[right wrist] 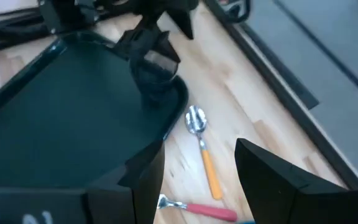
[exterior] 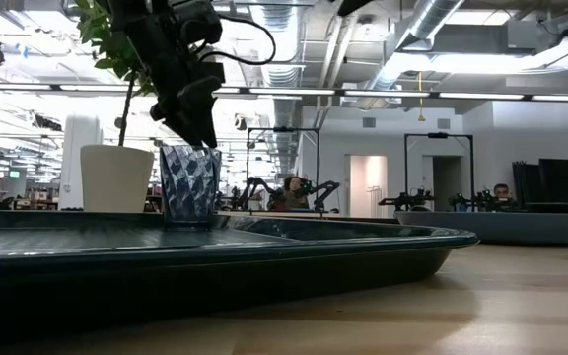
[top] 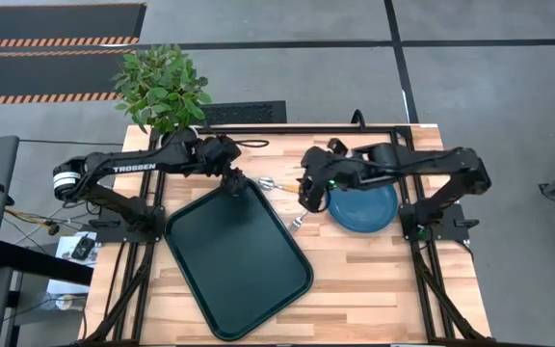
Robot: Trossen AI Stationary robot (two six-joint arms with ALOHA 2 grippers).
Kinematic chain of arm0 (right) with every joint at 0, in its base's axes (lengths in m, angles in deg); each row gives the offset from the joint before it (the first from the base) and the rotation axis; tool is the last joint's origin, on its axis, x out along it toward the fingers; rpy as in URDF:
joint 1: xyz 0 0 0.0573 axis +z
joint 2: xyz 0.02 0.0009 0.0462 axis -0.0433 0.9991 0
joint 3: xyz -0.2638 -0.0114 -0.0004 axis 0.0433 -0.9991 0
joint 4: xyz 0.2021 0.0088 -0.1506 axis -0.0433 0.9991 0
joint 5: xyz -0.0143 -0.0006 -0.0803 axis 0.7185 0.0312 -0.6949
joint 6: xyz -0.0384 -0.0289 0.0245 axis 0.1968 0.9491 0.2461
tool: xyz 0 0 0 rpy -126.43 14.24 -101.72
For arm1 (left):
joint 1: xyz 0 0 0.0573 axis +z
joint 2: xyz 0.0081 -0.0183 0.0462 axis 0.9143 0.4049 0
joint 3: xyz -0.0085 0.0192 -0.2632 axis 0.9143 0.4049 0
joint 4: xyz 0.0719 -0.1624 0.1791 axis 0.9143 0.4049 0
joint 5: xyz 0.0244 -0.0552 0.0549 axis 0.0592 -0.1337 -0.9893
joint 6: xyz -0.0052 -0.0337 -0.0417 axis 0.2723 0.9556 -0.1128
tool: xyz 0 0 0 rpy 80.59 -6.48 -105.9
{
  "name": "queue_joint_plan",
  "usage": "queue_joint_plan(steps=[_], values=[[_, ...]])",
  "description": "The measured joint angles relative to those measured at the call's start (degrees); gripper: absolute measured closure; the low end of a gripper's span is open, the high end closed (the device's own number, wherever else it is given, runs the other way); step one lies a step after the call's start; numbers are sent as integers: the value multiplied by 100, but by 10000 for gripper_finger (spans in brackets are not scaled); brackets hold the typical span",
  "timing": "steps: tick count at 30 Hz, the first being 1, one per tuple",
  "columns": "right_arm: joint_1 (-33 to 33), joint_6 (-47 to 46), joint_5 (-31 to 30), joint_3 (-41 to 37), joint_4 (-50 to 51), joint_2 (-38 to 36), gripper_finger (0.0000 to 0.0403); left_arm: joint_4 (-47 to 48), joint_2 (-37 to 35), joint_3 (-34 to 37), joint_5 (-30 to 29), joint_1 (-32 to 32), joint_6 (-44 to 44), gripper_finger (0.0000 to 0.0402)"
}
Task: Pick and place plate/cup/fork/spoon on tray
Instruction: Put the blue plate on the black tray at the bottom of the blue cup
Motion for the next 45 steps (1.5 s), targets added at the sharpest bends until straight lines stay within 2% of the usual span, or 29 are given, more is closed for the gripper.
queue_joint_plan(steps=[5, 9, 13, 15, 22, 26, 34, 40, 45], values=[[221, -613, -363, -11, 953, -70, 182, 438, 0, -196, -8, 0, 17, 152], [400, -1508, -930, -257, 1863, -94, 182, 741, -1, -424, -15, 0, 22, 152], [510, -2766, -897, -788, 2750, -79, 182, 1031, -2, -717, -28, -38, 8, 152], [621, -3161, -805, -1155, 2847, -85, 182, 1126, -2, -860, -24, -94, 0, 152], [958, -3353, 125, -2513, 1826, -74, 182, 1296, -4, -1344, 54, -439, -130, 152], [975, -3227, 612, -3062, 1130, -74, 182, 1302, -4, -1610, 347, -677, -281, 152], [762, -2957, 952, -3706, 596, -84, 182, 1226, -229, -2047, 946, -1242, -340, 152], [413, -2287, 1330, -4109, -348, -252, 191, 1198, -929, -2160, 883, -1624, -222, 152], [157, -2220, 1520, -4484, -607, -382, 207, 1230, -1541, -2160, 351, -1874, -1, 152]])
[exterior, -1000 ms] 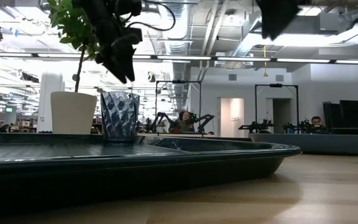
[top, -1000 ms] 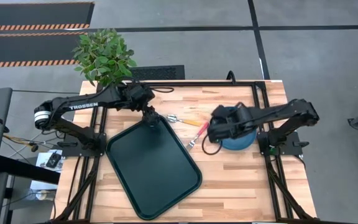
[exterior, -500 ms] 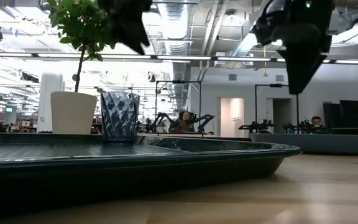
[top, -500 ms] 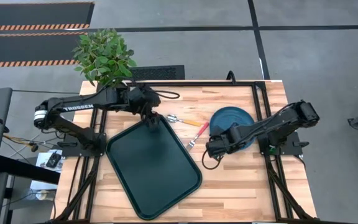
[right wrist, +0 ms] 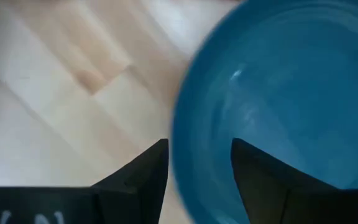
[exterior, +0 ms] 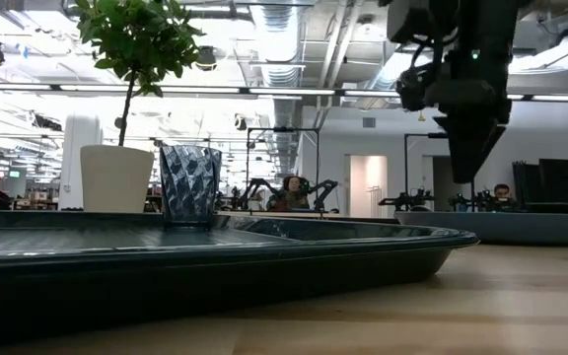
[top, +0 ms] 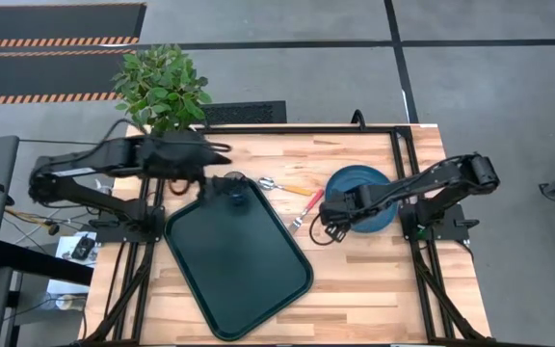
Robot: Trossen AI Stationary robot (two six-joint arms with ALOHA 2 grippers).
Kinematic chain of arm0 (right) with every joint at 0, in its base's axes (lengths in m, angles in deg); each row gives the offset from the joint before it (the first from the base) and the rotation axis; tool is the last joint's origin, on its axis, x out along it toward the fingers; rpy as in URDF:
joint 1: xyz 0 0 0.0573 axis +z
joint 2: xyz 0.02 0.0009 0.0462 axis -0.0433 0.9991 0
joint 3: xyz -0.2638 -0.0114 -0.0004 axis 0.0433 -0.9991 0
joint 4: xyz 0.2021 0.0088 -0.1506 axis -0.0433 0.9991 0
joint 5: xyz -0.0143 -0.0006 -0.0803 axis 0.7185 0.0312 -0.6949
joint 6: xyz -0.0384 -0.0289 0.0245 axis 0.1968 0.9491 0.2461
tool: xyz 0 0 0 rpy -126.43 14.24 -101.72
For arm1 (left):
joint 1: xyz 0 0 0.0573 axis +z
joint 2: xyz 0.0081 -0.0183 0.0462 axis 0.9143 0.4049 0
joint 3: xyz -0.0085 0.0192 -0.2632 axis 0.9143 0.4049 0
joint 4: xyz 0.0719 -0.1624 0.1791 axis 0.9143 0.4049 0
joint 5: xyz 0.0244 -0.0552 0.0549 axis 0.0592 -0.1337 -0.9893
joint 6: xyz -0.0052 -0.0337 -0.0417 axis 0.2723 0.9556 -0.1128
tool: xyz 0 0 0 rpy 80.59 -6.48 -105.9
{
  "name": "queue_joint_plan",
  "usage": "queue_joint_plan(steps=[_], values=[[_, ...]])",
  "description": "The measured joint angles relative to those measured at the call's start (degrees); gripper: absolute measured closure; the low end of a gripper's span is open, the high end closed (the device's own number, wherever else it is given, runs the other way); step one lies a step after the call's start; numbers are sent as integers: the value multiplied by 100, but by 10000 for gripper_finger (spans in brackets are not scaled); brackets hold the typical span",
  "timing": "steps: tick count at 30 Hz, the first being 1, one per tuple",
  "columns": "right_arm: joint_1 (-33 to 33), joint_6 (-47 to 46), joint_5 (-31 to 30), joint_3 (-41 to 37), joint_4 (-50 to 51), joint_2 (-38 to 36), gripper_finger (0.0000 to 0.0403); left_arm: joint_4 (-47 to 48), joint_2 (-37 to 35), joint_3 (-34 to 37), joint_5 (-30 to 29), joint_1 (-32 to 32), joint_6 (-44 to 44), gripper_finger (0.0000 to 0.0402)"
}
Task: Pick and place plate/cup/fork/spoon on tray
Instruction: Put the blue plate on the black tray at the bottom of the blue cup
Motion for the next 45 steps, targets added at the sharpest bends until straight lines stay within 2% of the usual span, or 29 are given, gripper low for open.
queue_joint_plan(steps=[3, 8, 16, 23, 27, 32, 35, 39, 42, 45], values=[[-28, 23, 220, -221, -297, 19, 214, 43, -271, 0, -379, -127, 26, 152], [-17, 29, 232, -469, -782, 23, 210, 90, -502, 0, -769, -255, 59, 152], [-22, 136, 181, -502, -847, 21, 187, 239, -479, 4, -951, -274, 61, 152], [-72, 141, 193, -383, -999, 52, 185, 339, -413, 11, -988, -274, -37, 152], [-134, 329, 359, 314, -1018, 52, 187, 105, -412, 11, -993, -272, -287, 152], [-9, 1359, 238, 1811, -979, -45, 188, -529, -411, 11, -923, -272, -783, 152], [213, 1955, -504, 2733, -1061, -117, 188, -900, -407, 11, -888, -272, -1104, 152], [569, 2888, -1536, 3621, -1649, -159, 188, -1772, -407, 11, -885, -272, -1569, 152], [890, 3300, -1757, 4056, -1931, -185, 188, -2607, -407, 11, -772, -272, -1980, 152], [1234, 3375, -1995, 4289, -1952, -198, 188, -3261, -409, 11, -391, -270, -2207, 152]])
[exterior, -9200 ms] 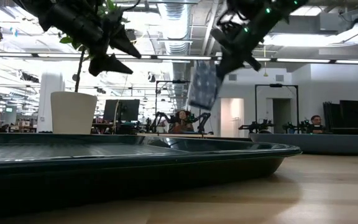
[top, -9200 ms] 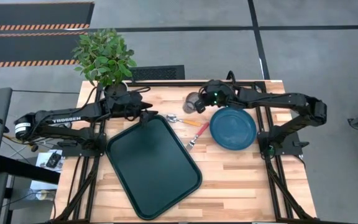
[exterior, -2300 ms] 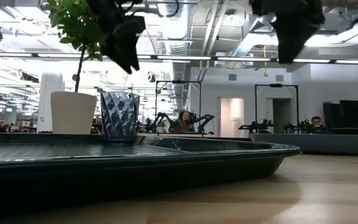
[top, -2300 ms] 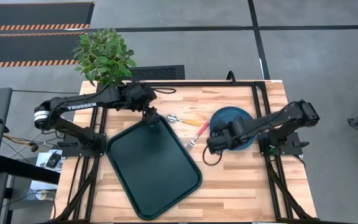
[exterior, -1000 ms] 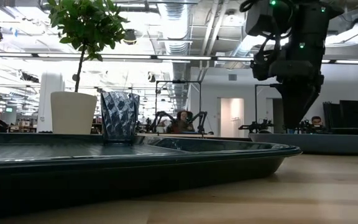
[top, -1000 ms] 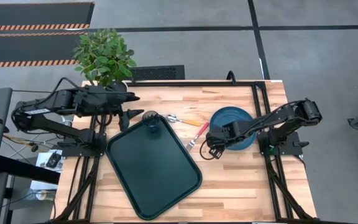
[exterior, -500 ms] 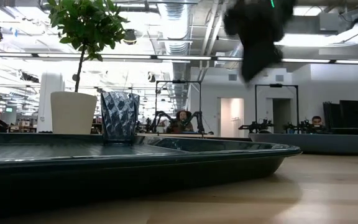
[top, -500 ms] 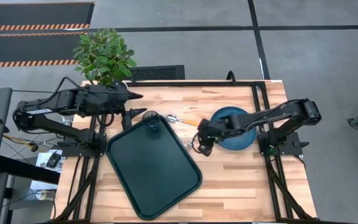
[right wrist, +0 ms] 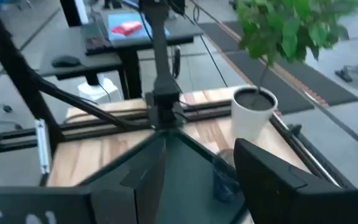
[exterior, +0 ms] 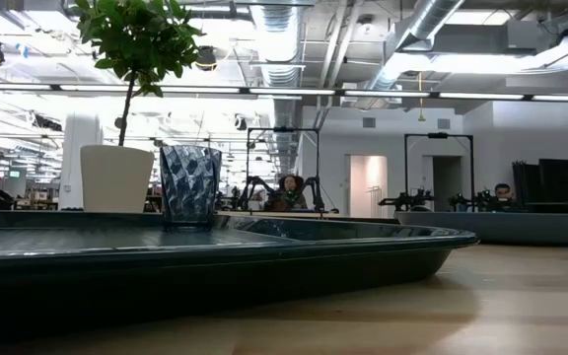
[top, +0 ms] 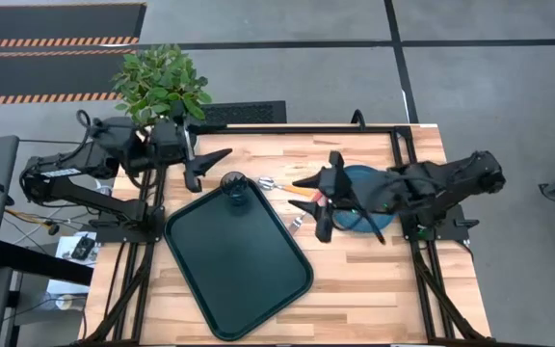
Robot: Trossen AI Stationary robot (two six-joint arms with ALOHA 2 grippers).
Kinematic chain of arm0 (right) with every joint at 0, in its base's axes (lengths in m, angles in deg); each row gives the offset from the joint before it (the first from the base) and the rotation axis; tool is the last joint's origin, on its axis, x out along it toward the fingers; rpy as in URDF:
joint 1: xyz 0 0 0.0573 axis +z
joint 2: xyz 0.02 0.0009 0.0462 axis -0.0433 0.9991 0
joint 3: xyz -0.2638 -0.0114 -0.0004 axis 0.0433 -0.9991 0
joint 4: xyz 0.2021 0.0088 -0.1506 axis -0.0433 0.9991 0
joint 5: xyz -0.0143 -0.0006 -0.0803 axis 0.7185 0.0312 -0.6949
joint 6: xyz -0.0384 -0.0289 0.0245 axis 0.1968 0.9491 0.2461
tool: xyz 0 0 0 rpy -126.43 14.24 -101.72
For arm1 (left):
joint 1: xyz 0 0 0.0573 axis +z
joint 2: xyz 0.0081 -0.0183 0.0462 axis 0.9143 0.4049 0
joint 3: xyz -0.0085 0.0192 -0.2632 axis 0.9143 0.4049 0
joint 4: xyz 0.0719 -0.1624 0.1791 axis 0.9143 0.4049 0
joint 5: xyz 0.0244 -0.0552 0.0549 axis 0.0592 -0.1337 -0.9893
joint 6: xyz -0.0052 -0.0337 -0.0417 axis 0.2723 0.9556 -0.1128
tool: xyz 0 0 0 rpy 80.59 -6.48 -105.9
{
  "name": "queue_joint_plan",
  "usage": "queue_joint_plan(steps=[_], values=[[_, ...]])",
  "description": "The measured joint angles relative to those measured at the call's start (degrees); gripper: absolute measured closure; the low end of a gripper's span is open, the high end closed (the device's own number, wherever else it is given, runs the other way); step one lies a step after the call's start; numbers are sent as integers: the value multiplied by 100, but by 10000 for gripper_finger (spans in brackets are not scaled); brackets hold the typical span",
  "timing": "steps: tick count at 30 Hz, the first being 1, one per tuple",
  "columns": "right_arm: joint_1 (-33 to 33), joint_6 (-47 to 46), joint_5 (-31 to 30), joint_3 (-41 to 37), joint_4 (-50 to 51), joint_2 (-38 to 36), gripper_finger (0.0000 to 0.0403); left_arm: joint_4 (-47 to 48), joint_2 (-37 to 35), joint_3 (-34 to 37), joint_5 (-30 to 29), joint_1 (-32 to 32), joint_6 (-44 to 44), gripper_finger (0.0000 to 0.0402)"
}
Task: Pick and place plate/cup/fork/spoon on tray
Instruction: Put the blue plate on the black tray at the bottom of the blue cup
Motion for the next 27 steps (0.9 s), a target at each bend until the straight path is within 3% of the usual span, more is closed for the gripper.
queue_joint_plan(steps=[5, 12, 20, 27], values=[[475, 22, -884, 55, -39, 7, 188, -403, 108, 0, 575, -2, -247, 152], [761, 10, -1718, 55, -66, 9, 188, -880, 436, -2, 554, 26, -693, 152], [892, -134, -1831, 55, -40, 9, 188, -1350, 691, 0, 501, 144, -965, 152], [868, -90, -1830, 55, -31, 11, 188, -1463, 732, -2, 491, 249, -640, 152]])
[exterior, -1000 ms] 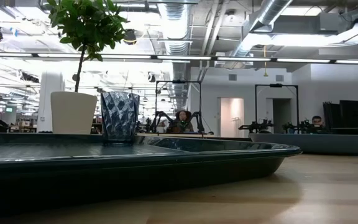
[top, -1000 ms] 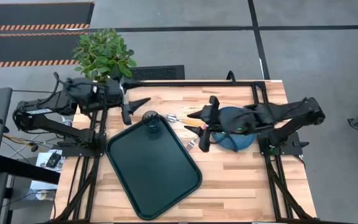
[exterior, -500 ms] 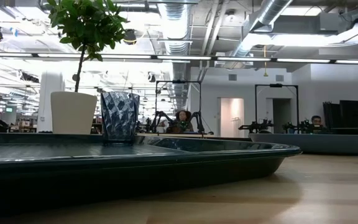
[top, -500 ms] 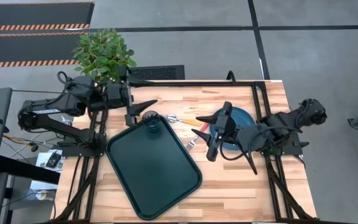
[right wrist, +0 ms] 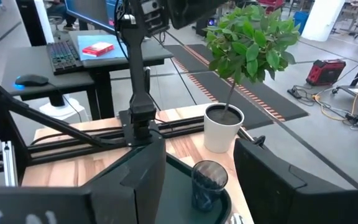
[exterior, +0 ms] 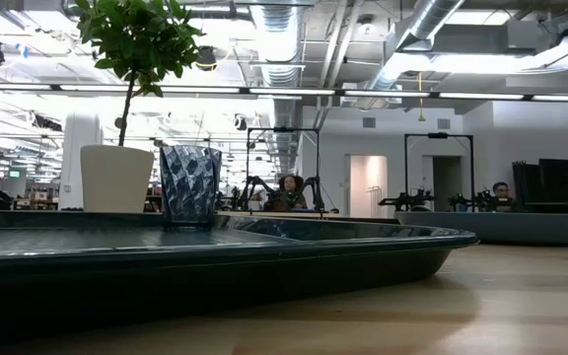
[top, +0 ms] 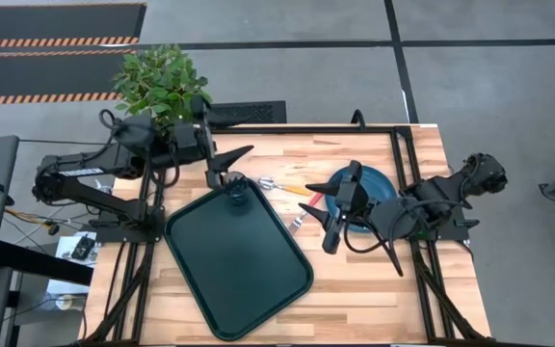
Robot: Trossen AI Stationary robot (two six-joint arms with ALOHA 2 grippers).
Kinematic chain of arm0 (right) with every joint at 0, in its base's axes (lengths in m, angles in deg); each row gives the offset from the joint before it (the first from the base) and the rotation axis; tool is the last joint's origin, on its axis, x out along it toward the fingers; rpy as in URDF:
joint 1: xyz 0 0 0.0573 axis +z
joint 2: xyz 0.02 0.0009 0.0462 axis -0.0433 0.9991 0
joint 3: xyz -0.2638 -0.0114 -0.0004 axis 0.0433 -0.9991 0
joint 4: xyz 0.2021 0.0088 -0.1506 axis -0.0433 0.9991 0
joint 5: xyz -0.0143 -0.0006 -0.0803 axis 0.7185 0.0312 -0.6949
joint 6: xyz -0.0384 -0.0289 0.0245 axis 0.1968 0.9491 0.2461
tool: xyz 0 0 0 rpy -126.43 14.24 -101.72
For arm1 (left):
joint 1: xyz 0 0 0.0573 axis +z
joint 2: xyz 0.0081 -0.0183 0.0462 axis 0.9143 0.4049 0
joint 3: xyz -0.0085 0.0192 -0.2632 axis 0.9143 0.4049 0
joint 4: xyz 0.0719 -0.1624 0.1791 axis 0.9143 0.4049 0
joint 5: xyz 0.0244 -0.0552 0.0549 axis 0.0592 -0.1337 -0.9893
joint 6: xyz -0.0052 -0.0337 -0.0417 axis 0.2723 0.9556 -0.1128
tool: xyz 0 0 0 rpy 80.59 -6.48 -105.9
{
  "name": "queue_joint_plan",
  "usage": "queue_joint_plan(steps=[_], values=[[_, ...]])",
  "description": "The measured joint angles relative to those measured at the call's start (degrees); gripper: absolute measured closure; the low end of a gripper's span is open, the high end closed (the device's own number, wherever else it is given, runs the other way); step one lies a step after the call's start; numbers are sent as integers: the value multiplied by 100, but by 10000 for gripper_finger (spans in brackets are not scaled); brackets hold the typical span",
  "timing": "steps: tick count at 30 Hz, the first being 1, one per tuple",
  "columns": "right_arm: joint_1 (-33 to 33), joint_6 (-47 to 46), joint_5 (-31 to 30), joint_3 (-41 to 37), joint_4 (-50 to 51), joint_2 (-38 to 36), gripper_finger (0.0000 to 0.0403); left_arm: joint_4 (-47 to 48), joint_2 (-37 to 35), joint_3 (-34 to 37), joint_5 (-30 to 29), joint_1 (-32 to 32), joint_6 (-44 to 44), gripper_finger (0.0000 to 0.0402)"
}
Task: Pick and place plate/cup/fork/spoon on tray
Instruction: Put the blue plate on the black tray at the bottom of the blue cup
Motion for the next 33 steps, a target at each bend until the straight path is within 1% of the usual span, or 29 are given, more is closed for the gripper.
queue_joint_plan(steps=[6, 10, 17, 19, 21, 24, 29, 33], values=[[-17, -167, 55, 0, -25, 0, 188, -482, 119, -2, 2, 18, 435, 152], [91, -199, 149, 0, -8, 1, 188, -623, 207, -3, 2, 18, 587, 152], [311, -243, 146, -24, 11, 71, 188, -351, 213, 0, -39, 18, 789, 152], [351, -500, 116, -79, 69, 57, 188, -144, 218, 0, -37, 16, 926, 152], [379, -1070, 105, -121, 430, 59, 188, 95, 203, 0, -22, 16, 1092, 152], [453, -2274, 106, -131, 1390, 67, 188, 605, 176, 0, 137, 16, 1389, 152], [541, -4213, 146, -138, 2980, 327, 188, 1602, 59, 0, 932, -25, 1860, 152], [637, -5321, 151, -131, 4171, 617, 188, 2521, -109, 0, 1398, -233, 2193, 152]])
